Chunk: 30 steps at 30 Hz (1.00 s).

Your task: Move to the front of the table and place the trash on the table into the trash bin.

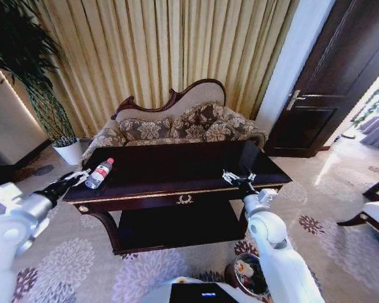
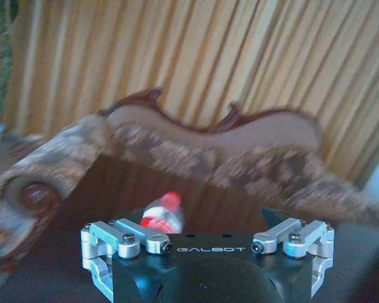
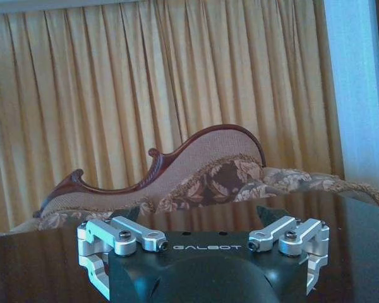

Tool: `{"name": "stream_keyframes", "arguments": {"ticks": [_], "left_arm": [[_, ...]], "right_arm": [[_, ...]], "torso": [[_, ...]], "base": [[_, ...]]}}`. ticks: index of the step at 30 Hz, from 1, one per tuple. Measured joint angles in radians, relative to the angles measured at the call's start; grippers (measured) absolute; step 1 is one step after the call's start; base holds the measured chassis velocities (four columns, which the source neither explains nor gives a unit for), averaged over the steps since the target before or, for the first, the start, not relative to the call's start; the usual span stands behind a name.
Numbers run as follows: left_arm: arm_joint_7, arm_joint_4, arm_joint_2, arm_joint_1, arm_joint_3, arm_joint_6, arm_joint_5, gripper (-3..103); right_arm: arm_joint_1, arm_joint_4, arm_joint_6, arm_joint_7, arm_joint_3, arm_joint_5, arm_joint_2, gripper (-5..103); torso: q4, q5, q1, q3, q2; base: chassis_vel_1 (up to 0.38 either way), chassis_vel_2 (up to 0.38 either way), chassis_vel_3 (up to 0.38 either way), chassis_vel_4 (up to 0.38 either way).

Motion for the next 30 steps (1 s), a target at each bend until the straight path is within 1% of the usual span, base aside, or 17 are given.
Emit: {"name": "stream_keyframes", "arguments": {"ticks": [1, 3, 4, 5, 7, 9, 11, 15, 18, 20, 21, 23, 25, 27, 29, 30], "left_arm": [[-0.042, 0.002, 0.016, -0.002, 0.005, 0.003, 0.003, 100], [-0.099, 0.002, 0.041, 0.010, 0.002, 0.004, 0.007, 100], [-0.099, 0.002, 0.041, 0.010, 0.002, 0.004, 0.007, 100], [-0.116, 0.001, 0.051, 0.020, -0.005, 0.004, 0.009, 100], [-0.121, 0.009, 0.071, 0.034, -0.020, 0.004, 0.010, 100], [-0.116, 0.023, 0.083, 0.036, -0.027, 0.004, 0.010, 100], [-0.086, 0.068, 0.107, 0.029, -0.034, 0.003, 0.012, 100], [-0.074, 0.098, 0.118, 0.014, -0.026, 0.001, 0.017, 100], [-0.067, 0.109, 0.118, 0.000, -0.003, 0.000, 0.026, 100], [-0.026, 0.124, 0.118, -0.028, 0.036, -0.001, 0.044, 100], [-0.026, 0.124, 0.118, -0.028, 0.036, -0.001, 0.044, 100], [0.011, 0.153, 0.125, -0.068, 0.083, -0.003, 0.078, 100], [0.016, 0.175, 0.133, -0.100, 0.123, -0.003, 0.088, 100], [0.016, 0.182, 0.136, -0.109, 0.135, -0.003, 0.090, 100], [-0.001, 0.194, 0.140, -0.126, 0.164, -0.003, 0.104, 100], [-0.001, 0.194, 0.140, -0.126, 0.164, -0.003, 0.104, 100]], "right_arm": [[0.001, -0.006, 0.003, 0.000, 0.001, -0.003, 0.001, 100], [0.003, -0.021, 0.007, 0.000, 0.002, -0.011, 0.007, 100], [0.003, -0.021, 0.007, 0.000, 0.002, -0.011, 0.007, 100], [0.004, -0.026, 0.008, 0.000, 0.002, -0.012, 0.010, 100], [0.009, -0.038, 0.009, 0.000, -0.002, -0.016, 0.015, 100], [0.012, -0.044, 0.010, 0.000, -0.004, -0.018, 0.017, 100], [0.017, -0.052, 0.010, 0.000, -0.008, -0.020, 0.018, 100], [0.026, -0.057, 0.010, 0.000, -0.008, -0.017, 0.015, 100], [0.038, -0.058, 0.005, 0.000, -0.007, -0.007, 0.008, 100], [0.046, -0.058, 0.002, 0.000, -0.007, 0.000, 0.001, 100], [0.046, -0.058, 0.002, 0.000, -0.007, 0.000, 0.001, 100], [0.046, -0.059, 0.000, 0.000, -0.004, 0.002, -0.002, 100], [0.041, -0.058, 0.000, 0.000, 0.003, 0.002, -0.003, 100], [0.039, -0.058, 0.000, 0.000, 0.006, 0.002, -0.004, 100], [0.036, -0.062, 0.000, 0.000, 0.012, 0.002, -0.005, 100], [0.036, -0.062, 0.000, 0.000, 0.012, 0.002, -0.005, 100]], "torso": [[-0.0001, 0.0002, 0.000, 0.000, 0.000], [0.0001, 0.0003, 0.000, 0.000, 0.000], [0.0001, 0.0003, 0.000, 0.000, 0.000], [0.0004, 0.0002, 0.000, 0.000, 0.000], [0.0005, 0.0003, 0.000, 0.000, 0.000], [0.0005, 0.0002, 0.000, 0.000, 0.000], [0.0004, 0.0003, 0.000, 0.000, 0.000], [0.0000, 0.0002, 0.000, 0.000, 0.000], [0.0004, 0.0001, 0.000, 0.000, 0.000], [0.0005, 0.0003, 0.000, 0.000, 0.000], [0.0005, 0.0003, 0.000, 0.000, 0.000], [0.0000, 0.0003, 0.000, 0.000, 0.000], [0.0000, 0.0003, 0.000, 0.000, 0.000], [0.0000, 0.0002, 0.000, 0.000, 0.000], [-0.0001, 0.0002, 0.000, 0.000, 0.000], [-0.0001, 0.0002, 0.000, 0.000, 0.000]], "base": [[0.000, 0.000, 0.000, 0.000], [0.000, 0.000, 0.000, 0.000], [0.000, 0.000, 0.000, 0.000], [0.000, 0.000, 0.000, 0.000], [0.000, 0.000, 0.000, 0.000], [0.000, 0.000, 0.000, 0.000], [0.000, 0.000, 0.000, 0.000], [0.000, 0.000, 0.000, 0.000], [0.000, 0.000, 0.000, 0.000], [0.000, 0.000, 0.000, 0.000], [0.000, 0.000, 0.000, 0.000], [0.000, 0.000, 0.000, 0.000], [0.000, 0.000, 0.000, 0.000], [0.000, 0.000, 0.000, 0.000], [0.000, 0.000, 0.000, 0.000], [0.000, 0.000, 0.000, 0.000]]}}
